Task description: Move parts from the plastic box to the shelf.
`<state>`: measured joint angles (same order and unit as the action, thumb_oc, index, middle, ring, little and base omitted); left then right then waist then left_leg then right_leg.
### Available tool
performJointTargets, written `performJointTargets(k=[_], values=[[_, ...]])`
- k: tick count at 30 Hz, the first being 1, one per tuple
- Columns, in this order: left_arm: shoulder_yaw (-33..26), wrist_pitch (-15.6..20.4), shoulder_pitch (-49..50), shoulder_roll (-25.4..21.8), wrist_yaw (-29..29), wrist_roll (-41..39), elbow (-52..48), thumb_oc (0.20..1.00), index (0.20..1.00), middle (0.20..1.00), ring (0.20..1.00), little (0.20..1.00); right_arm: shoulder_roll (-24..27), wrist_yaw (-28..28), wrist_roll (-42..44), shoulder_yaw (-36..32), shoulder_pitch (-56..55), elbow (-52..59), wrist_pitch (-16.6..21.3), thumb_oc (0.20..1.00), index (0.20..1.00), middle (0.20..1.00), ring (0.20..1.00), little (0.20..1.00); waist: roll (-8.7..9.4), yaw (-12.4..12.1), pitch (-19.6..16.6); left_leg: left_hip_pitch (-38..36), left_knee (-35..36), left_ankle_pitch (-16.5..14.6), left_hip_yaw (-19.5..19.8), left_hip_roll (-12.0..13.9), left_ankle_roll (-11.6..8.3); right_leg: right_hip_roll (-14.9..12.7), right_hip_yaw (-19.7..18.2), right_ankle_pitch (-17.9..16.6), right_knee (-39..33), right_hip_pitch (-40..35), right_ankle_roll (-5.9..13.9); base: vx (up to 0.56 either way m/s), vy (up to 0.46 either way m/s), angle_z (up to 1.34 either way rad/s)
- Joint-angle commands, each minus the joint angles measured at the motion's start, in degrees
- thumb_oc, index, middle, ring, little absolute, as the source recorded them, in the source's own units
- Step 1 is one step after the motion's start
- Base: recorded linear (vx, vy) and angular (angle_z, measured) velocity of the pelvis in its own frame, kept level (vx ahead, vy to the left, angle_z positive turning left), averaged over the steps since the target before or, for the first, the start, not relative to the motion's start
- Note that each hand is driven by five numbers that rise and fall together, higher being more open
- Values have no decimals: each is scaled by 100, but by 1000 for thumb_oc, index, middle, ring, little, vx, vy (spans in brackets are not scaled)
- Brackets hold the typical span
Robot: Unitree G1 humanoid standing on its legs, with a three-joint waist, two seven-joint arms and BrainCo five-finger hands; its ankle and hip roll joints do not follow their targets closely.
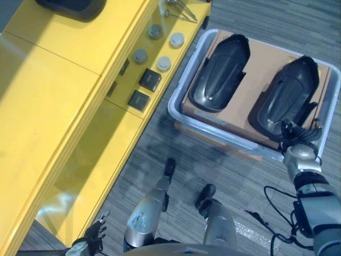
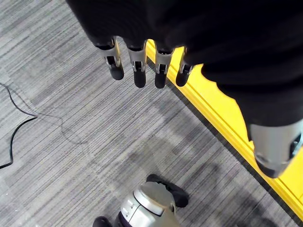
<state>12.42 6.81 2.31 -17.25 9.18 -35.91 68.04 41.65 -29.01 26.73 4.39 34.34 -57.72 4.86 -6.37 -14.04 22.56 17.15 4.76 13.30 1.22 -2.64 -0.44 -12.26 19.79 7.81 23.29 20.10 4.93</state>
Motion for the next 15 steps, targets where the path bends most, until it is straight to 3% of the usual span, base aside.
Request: performJointTargets(k=[1,6,11,13,15], values=[[154,36,-24,-121,6,-148,-61,1000,1000,1000,1000,1000,306,85,141,353,36,90,170,200,200,200,200,200,75,-18,217,370,-1023,-1013,-198,11,-78,-226,-115,-1002,-1461,-372,408,0,0,0],[151,109,-16,-116,85,-264,-83,1000,1000,1000,1000,1000,298,22,286,287,38,140,125,200,200,200,200,200,91,9,194,307,-1032,-1039,-234,31,-79,-217,-131,-993,-1450,-410,409,0,0,0],[105,494,-31,-160,350,-480,-474,1000,1000,1000,1000,1000,188,-175,458,13,-261,439,481,200,200,200,200,200,203,91,21,18,-985,-1111,-321,115,-75,-146,-133,-970,-1515,-675,408,11,-72,-2],[148,834,-13,-212,352,-281,-1124,1000,1000,1000,1000,1000,50,-251,290,-170,-616,1118,632,200,200,200,200,200,307,156,-178,-266,-937,-1177,-342,157,-84,-82,-108,-977,-1651,-969,408,92,-142,-9],[117,558,7,-367,272,-427,-2428,1000,1000,1000,1000,1000,-174,-204,266,-296,-1119,2210,583,200,200,200,200,200,416,252,-419,-616,-869,-1251,-437,237,-114,-34,-138,-1016,-1880,-1337,420,116,-118,-16]])
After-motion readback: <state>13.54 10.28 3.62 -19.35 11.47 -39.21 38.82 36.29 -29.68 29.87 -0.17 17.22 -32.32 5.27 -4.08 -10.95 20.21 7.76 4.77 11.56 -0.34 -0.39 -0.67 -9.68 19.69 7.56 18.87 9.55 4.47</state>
